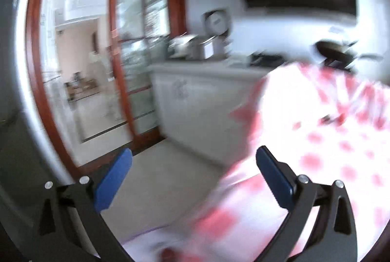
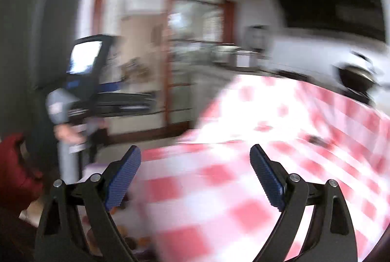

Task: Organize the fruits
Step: 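Move both open tools back over the last mangosteen and tomato, then grasp the small red tomato with the right gripper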

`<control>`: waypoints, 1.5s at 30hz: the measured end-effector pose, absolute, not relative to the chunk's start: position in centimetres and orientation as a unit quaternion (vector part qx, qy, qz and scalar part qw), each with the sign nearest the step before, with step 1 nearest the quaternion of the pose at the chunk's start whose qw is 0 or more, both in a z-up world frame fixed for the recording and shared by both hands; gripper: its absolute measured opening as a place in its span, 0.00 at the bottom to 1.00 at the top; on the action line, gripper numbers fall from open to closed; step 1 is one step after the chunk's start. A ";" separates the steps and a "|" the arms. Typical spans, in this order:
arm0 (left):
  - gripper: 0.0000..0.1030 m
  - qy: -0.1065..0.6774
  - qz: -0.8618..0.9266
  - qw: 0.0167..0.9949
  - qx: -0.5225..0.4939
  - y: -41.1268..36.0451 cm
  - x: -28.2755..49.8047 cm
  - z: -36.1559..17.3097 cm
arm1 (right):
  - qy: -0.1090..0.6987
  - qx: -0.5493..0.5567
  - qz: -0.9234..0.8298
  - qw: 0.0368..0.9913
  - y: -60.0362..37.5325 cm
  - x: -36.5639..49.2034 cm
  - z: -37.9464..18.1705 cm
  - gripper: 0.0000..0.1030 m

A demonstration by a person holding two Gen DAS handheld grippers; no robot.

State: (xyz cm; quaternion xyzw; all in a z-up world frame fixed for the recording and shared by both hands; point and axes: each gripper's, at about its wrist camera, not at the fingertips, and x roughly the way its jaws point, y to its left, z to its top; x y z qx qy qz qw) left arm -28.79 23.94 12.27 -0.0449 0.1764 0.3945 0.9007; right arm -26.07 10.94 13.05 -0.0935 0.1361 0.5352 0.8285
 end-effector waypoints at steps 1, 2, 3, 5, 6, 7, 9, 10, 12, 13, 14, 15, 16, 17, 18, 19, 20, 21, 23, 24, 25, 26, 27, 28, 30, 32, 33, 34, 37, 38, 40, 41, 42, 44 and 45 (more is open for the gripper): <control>0.99 0.175 0.370 0.911 -0.052 22.9 -26.9 12.6 | 0.151 -0.075 0.506 0.846 9.0 -23.2 12.5 0.86; 0.99 0.180 0.351 0.917 -0.059 22.0 -24.9 12.6 | 0.167 -0.065 0.484 0.857 8.2 -21.6 12.3 0.86; 0.99 0.194 0.322 0.924 -0.073 21.2 -21.9 12.3 | 0.185 -0.058 0.460 0.866 7.2 -19.7 12.4 0.86; 0.99 0.216 0.277 0.932 -0.089 19.9 -16.8 11.2 | 0.213 -0.042 0.415 0.884 5.3 -15.8 11.7 0.86; 0.99 0.236 0.249 0.934 -0.101 18.5 -13.4 10.2 | 0.226 -0.036 0.397 0.889 4.7 -14.2 11.2 0.86; 0.99 0.251 0.234 0.933 -0.109 18.0 -10.6 9.2 | 0.240 -0.028 0.376 0.894 3.8 -12.1 11.0 0.86; 0.99 0.285 0.215 0.925 -0.130 16.6 -5.0 7.0 | 0.257 -0.020 0.351 0.900 3.3 -8.1 9.6 0.86; 0.99 0.297 0.212 0.921 -0.137 16.8 -2.7 5.6 | 0.264 -0.017 0.331 0.906 2.7 -5.9 8.8 0.86; 0.99 0.308 0.222 0.913 -0.147 17.3 2.4 3.9 | 0.276 -0.007 0.305 0.912 2.1 -1.7 6.4 0.86; 0.99 0.309 0.227 0.911 -0.150 17.5 3.8 3.5 | 0.280 -0.002 0.300 0.912 1.8 -0.5 5.9 0.86; 0.99 0.310 0.231 0.909 -0.156 18.0 5.4 2.9 | 0.285 0.004 0.297 0.911 1.6 0.6 5.4 0.86; 0.99 0.312 0.232 0.906 -0.170 18.5 6.9 2.6 | 0.291 0.007 0.296 0.910 1.6 1.7 5.2 0.86; 0.99 0.312 0.229 0.902 -0.188 18.9 8.1 2.4 | 0.302 0.011 0.293 0.907 1.9 3.3 4.4 0.86; 0.99 0.310 0.226 0.901 -0.201 19.2 8.9 2.2 | 0.308 0.013 0.292 0.905 2.2 3.7 4.0 0.86; 0.99 0.307 0.224 0.899 -0.218 19.4 9.9 2.0 | 0.315 0.016 0.291 0.903 2.6 4.8 3.5 0.86; 0.99 0.309 0.224 0.896 -0.228 19.6 10.3 1.7 | 0.324 0.021 0.289 0.900 3.2 6.3 2.7 0.86; 0.99 0.314 0.224 0.892 -0.235 19.8 10.7 1.4 | 0.334 0.023 0.287 0.898 3.7 7.4 2.3 0.86; 0.99 0.323 0.223 0.888 -0.240 20.0 11.3 1.1 | 0.340 0.021 0.287 0.895 4.2 7.8 2.1 0.86; 0.99 0.321 0.214 0.890 -0.243 20.0 11.1 0.9 | 0.345 0.002 0.287 0.894 5.7 9.9 1.8 0.86; 0.99 0.317 0.212 0.892 -0.244 20.0 11.1 0.8 | 0.350 -0.012 0.291 0.890 6.9 11.2 1.7 0.85; 0.99 0.313 0.212 0.893 -0.245 20.0 11.1 0.8 | 0.352 -0.020 0.294 0.888 7.6 12.0 1.7 0.84; 0.99 0.313 0.212 0.893 -0.245 19.9 11.0 0.9 | 0.354 -0.029 0.296 0.887 8.4 12.7 1.7 0.80; 0.99 0.317 0.207 0.894 -0.239 19.7 11.2 0.8 | 0.359 -0.042 0.298 0.884 9.6 13.9 1.5 0.78; 0.99 0.322 0.201 0.896 -0.232 19.5 11.3 0.8 | 0.362 -0.051 0.299 0.881 10.4 14.8 1.3 0.76; 0.98 0.325 0.197 0.896 -0.230 19.4 11.5 0.9 | 0.374 -0.078 0.305 0.872 12.2 16.6 0.8 0.70; 0.98 0.323 0.196 0.896 -0.234 19.5 11.2 1.0 | 0.390 -0.094 0.316 0.860 14.0 18.3 0.2 0.66; 0.98 0.325 0.193 0.896 -0.234 19.6 11.2 1.0 | 0.393 -0.098 0.319 0.857 14.5 18.9 0.0 0.65; 0.98 0.328 0.190 0.895 -0.234 19.6 11.3 1.0 | 0.394 -0.096 0.325 0.854 15.0 19.5 0.0 0.64; 0.98 0.314 0.202 0.894 -0.249 20.1 10.7 1.1 | 0.399 -0.096 0.348 0.843 16.5 20.8 -0.3 0.59; 0.98 0.310 0.203 0.892 -0.258 20.4 10.4 1.2 | 0.405 -0.102 0.348 0.839 17.0 21.1 -0.6 0.57; 0.98 0.302 0.207 0.886 -0.284 21.2 9.9 1.0 | 0.414 -0.115 0.346 0.834 18.3 21.7 -1.0 0.50; 0.98 0.298 0.207 0.885 -0.291 21.4 9.7 1.0 | 0.414 -0.119 0.346 0.834 18.7 21.9 -1.1 0.49; 0.98 0.295 0.206 0.885 -0.297 21.6 9.6 1.0 | 0.413 -0.124 0.345 0.834 19.2 22.0 -1.1 0.49; 0.98 0.294 0.205 0.886 -0.296 21.6 9.6 1.0 | 0.412 -0.132 0.340 0.835 20.1 22.2 -1.3 0.49; 0.98 0.294 0.205 0.887 -0.291 21.4 9.7 1.1 | 0.412 -0.135 0.339 0.835 20.4 22.3 -1.3 0.49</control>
